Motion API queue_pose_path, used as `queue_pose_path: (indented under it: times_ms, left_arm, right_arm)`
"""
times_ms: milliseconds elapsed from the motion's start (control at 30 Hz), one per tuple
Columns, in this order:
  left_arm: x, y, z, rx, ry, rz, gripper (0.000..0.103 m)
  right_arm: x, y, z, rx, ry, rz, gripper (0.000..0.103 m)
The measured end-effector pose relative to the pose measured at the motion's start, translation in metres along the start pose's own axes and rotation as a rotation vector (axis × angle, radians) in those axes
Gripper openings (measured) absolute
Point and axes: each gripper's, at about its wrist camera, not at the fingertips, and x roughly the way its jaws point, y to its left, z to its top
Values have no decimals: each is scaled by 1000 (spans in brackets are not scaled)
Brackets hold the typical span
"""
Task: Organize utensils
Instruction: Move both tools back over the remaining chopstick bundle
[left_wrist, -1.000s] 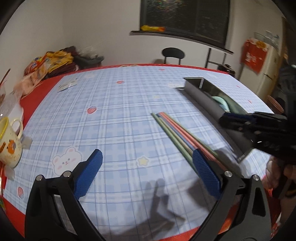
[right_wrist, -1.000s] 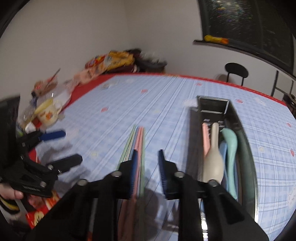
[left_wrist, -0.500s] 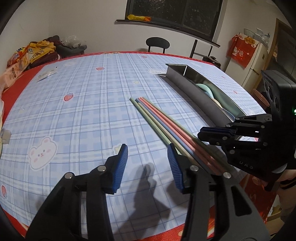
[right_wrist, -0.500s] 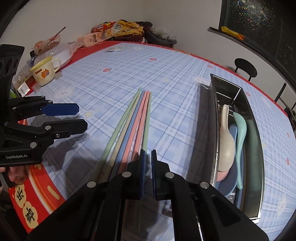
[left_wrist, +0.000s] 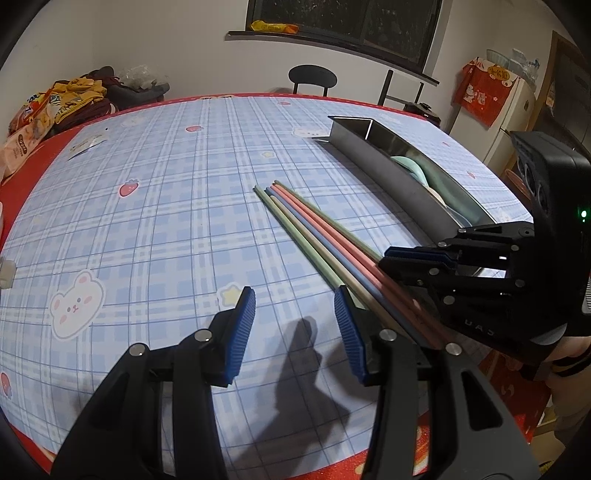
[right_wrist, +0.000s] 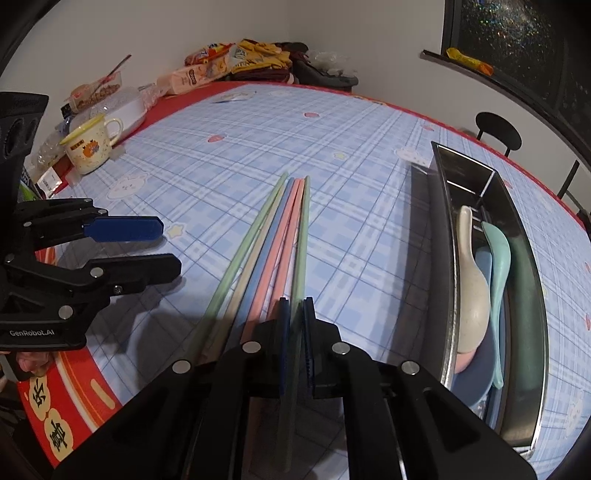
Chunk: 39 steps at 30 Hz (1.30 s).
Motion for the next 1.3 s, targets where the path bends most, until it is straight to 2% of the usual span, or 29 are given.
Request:
queue_pose_path:
  times_ms: [367, 533, 833, 1033, 1100, 1167, 1300]
  left_arm:
    - [17, -19, 5, 46, 60, 3, 46]
    - [29, -32, 12, 92, 98, 39, 47]
    - [34, -34, 13, 117, 120, 91, 50]
    - [37, -35, 15, 135, 121, 109, 55]
    - [36, -33, 14, 144, 120, 112, 53]
    - [34, -29, 13, 146, 117, 113, 42]
    - [29, -19, 10, 153, 120, 118, 34]
  right_arm:
    - [-1, -4, -1, 1, -16, 27, 8]
    - [-1, -3, -2, 1, -18, 31, 8]
    - [-2, -4, -3, 1, -19, 47, 8]
    - [-2, -4, -3, 0, -19, 45, 9]
    - [-2, -4, -3, 0, -19, 46, 9]
    - [-2, -4, -3, 0, -19, 46, 9]
    - [-2, -4, -3, -1, -18, 44, 9]
